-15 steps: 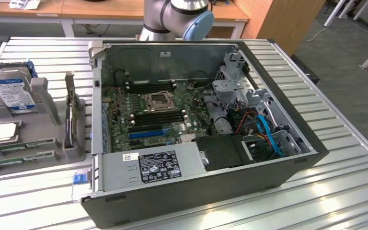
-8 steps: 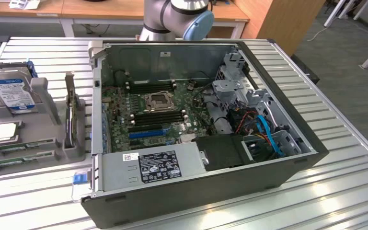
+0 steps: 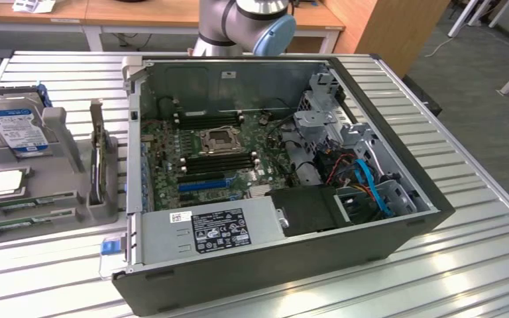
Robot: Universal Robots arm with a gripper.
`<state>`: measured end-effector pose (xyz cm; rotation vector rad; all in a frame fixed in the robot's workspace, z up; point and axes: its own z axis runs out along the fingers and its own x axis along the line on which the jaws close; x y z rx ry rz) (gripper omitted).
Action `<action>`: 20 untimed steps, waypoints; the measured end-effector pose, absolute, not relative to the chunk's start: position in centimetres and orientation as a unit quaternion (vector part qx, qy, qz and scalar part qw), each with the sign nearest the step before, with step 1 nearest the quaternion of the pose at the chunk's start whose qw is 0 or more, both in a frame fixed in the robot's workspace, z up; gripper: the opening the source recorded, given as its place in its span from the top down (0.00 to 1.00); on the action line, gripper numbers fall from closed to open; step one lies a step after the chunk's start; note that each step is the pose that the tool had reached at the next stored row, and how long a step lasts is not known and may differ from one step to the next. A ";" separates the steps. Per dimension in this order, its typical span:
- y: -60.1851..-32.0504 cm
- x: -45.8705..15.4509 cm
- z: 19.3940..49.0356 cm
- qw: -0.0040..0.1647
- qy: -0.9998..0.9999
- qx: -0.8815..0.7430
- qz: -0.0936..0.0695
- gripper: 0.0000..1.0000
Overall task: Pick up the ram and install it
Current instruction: 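Pick up the ram and move it above insertion slot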
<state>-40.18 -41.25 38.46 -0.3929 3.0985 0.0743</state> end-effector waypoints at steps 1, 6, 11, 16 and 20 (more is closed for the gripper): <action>-41.2 -40.2 38.5 0.009 0.991 -0.134 0.024 0.90; -41.3 -40.2 38.4 0.008 0.984 -0.176 0.024 0.90; -41.2 -40.2 38.4 0.006 0.976 -0.217 0.024 0.90; -41.2 -40.2 38.4 0.005 0.965 -0.260 0.025 0.90; -41.2 -40.2 38.4 0.005 0.956 -0.294 0.025 0.90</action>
